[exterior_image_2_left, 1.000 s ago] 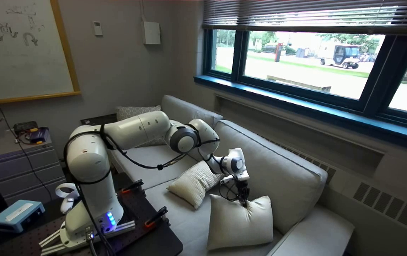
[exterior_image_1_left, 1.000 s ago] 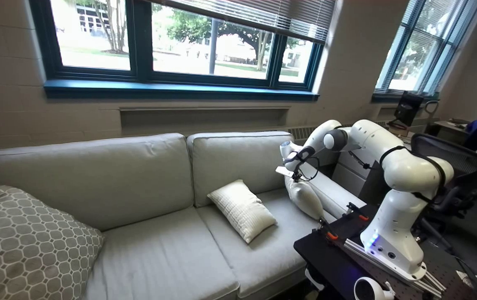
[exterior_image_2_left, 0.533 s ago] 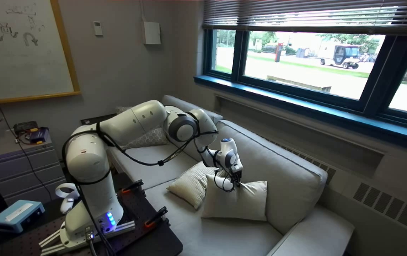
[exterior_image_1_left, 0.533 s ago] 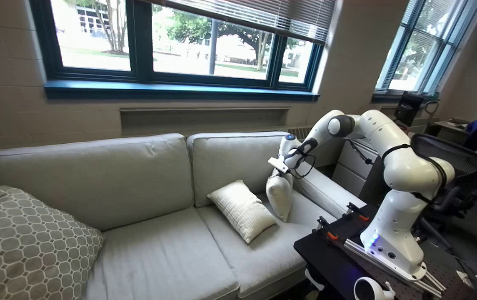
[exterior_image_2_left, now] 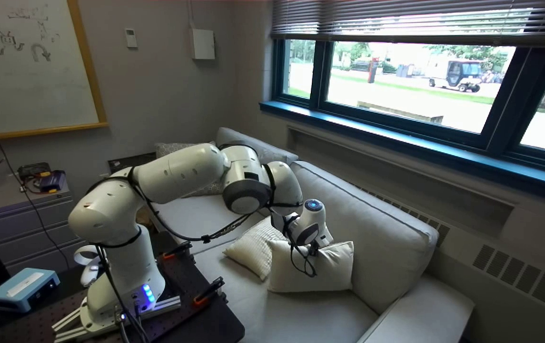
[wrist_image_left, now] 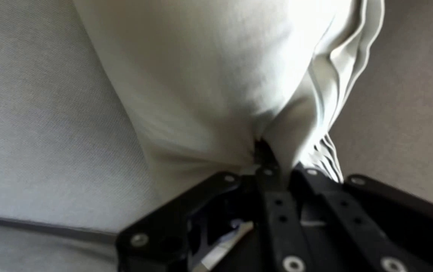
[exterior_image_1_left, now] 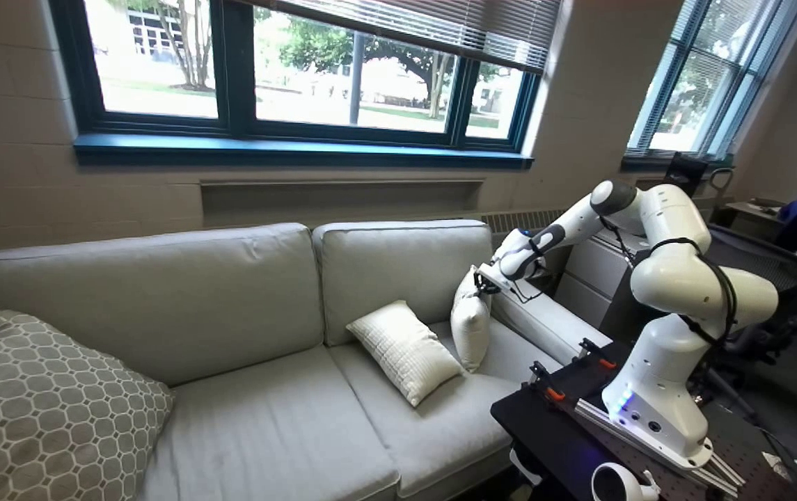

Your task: Put the right and left pillow against the arm rest upright one at a time

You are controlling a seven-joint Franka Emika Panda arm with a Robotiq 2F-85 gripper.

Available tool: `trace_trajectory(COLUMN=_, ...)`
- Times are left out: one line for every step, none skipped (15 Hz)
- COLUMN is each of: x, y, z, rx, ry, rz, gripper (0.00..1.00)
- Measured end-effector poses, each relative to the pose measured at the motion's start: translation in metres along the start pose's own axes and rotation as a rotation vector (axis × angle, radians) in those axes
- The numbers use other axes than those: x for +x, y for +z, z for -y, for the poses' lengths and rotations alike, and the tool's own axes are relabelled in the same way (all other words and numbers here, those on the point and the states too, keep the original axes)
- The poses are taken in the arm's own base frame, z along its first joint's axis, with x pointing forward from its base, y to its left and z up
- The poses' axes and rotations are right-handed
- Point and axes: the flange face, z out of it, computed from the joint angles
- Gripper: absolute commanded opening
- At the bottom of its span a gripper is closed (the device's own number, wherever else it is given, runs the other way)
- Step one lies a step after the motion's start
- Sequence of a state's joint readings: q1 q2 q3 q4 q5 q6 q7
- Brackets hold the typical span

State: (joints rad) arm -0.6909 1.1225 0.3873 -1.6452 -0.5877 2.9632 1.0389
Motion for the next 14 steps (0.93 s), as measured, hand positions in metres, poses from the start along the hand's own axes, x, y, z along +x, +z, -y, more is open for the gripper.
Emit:
trace_trajectory(x=0.006, y=-0.005, z=-0.012, rx=0.016, ry=-0.025, rz=0.034, gripper=0.02)
trace_trajectory(x=0.012, y=-0.011, z=-0.024, rx=0.027, ry=-0.051, rz=0.070, gripper=0.02)
trace_trajectory(x=0.020, y=-0.017, z=-0.035, rx=0.033, ry=-0.077, rz=0.110, gripper=0.02)
trace_trajectory(x=0.030, y=-0.024, z=-0.048, rx=0.034, ry=-0.104, rz=0.155, gripper=0.02)
trace_trajectory(x=0.041, y=-0.032, z=-0.064, rx=0.027, ry=-0.133, rz=0.204, gripper=0.02)
trace_trajectory(x=0.052, y=-0.039, z=-0.083, rx=0.010, ry=-0.148, rz=0.257, gripper=0.02)
trace_trajectory(x=0.065, y=-0.044, z=-0.104, rx=-0.006, ry=-0.129, rz=0.294, gripper=0.02)
trace_trajectory(x=0.083, y=-0.048, z=-0.127, rx=-0.025, ry=-0.093, rz=0.295, gripper=0.02)
trace_trajectory(x=0.100, y=-0.053, z=-0.145, rx=-0.053, ry=-0.055, rz=0.272, gripper=0.02)
trace_trajectory(x=0.116, y=-0.058, z=-0.156, rx=-0.087, ry=-0.027, rz=0.244, gripper=0.02)
trace_trajectory(x=0.130, y=-0.063, z=-0.163, rx=-0.126, ry=-0.002, rz=0.213, gripper=0.02)
trace_trajectory(x=0.140, y=-0.065, z=-0.165, rx=-0.165, ry=0.016, rz=0.185, gripper=0.02)
trace_trajectory(x=0.146, y=-0.065, z=-0.165, rx=-0.203, ry=0.027, rz=0.164, gripper=0.02)
trace_trajectory(x=0.149, y=-0.062, z=-0.162, rx=-0.241, ry=0.030, rz=0.152, gripper=0.02)
